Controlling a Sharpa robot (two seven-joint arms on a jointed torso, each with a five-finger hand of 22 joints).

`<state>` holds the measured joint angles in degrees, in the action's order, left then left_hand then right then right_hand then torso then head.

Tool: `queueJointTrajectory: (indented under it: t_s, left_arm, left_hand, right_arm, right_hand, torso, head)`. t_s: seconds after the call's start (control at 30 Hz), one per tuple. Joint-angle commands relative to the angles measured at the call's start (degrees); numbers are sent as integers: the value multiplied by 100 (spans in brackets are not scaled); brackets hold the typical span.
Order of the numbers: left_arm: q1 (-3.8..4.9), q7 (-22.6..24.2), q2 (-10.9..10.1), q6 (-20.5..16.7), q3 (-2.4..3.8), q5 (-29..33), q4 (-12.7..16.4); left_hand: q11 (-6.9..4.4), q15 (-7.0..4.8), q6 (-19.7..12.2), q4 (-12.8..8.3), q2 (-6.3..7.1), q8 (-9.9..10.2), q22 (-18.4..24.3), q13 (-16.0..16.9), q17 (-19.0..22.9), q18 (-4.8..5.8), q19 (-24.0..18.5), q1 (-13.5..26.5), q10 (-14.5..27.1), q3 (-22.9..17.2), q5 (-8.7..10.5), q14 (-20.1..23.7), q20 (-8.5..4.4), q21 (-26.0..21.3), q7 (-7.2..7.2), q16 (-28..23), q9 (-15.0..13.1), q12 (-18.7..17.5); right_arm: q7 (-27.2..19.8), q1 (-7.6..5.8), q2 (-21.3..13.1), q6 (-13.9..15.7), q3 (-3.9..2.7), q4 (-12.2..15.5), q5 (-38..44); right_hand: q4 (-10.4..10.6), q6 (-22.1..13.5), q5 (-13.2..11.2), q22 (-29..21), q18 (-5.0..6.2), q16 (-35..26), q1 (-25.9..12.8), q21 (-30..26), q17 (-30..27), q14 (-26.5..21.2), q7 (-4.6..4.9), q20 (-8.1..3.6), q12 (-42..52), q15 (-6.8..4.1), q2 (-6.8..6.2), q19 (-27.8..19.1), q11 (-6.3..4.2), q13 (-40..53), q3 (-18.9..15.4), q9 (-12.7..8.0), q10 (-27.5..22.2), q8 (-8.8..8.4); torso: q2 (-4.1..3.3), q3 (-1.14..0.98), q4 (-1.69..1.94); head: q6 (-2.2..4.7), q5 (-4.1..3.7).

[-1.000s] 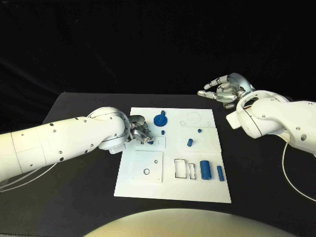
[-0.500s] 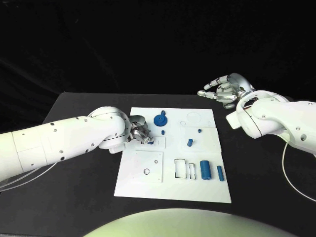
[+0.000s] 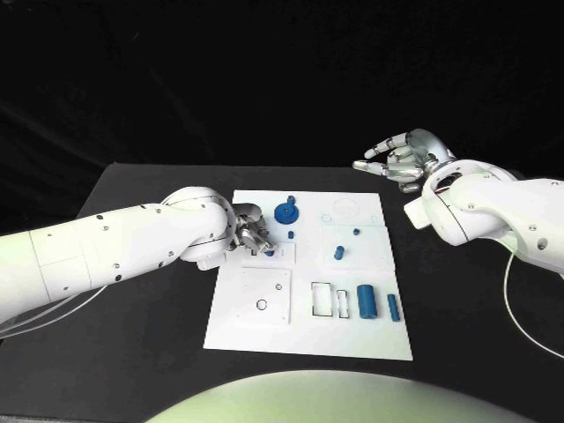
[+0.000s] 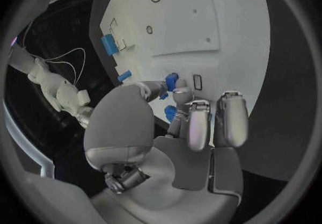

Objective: Assemble the parts on the task board

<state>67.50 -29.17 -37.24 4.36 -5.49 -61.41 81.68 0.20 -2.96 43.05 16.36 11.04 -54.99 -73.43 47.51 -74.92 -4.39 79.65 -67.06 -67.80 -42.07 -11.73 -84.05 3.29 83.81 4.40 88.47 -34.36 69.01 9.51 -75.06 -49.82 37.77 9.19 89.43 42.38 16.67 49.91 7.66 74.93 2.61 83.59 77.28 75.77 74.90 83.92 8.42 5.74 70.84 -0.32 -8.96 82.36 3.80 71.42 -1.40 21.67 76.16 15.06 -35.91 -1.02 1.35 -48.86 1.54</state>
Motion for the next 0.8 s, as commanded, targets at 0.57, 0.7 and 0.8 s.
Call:
queueJointTrajectory:
  t_s: [0.57, 0.7, 0.8]
  left_arm:
    - [-8, -54, 124, 426, -8, 69, -138]
    - [-8, -54, 124, 440, -8, 67, -146]
    - [-8, -54, 122, 442, -8, 67, -151]
  left_hand:
    - [-36, -42, 55, -1241, -5, 34, -4, 58, -1212, 88, 39, 163, -118, -1256, -32, -504, -15, 23, -34, 43, -6, 21]
    - [-63, -59, 79, -1191, 47, 40, -18, 80, -1233, 91, 51, 314, -180, -1139, -10, -511, -30, 23, -71, 50, -15, 31]
    - [-96, -86, 119, -1090, 114, 69, -12, 78, -1239, 91, 52, 479, -208, -922, 12, -514, -53, 13, -119, 52, -9, 27]
  right_arm:
    - [-31, 5, -5, -75, -1, 2, 9]
    - [-37, 9, -4, -76, -1, -2, 1]
    - [-41, 11, -4, -76, -1, -5, -3]
  right_hand:
    - [8, -41, -2, 736, 94, -39, -29, -41, 27, 250, 15, -1, -41, -8, 56, -39, -2, -11, -36, -5, -17, 13]
    - [8, -41, -2, 736, 94, -39, -29, -41, 27, 250, 15, -1, -41, -8, 56, -39, -2, -11, -36, -5, -17, 13]
    - [8, -41, -2, 736, 94, -39, -29, -41, 27, 250, 15, -1, -41, -8, 56, -39, -2, -11, -36, -5, -17, 13]
  torso:
    - [2, -1, 2]
    - [6, 0, 1]
    - [6, 2, 1]
  head:
    - [-37, -17]
    - [-50, -15]
    - [-53, -15]
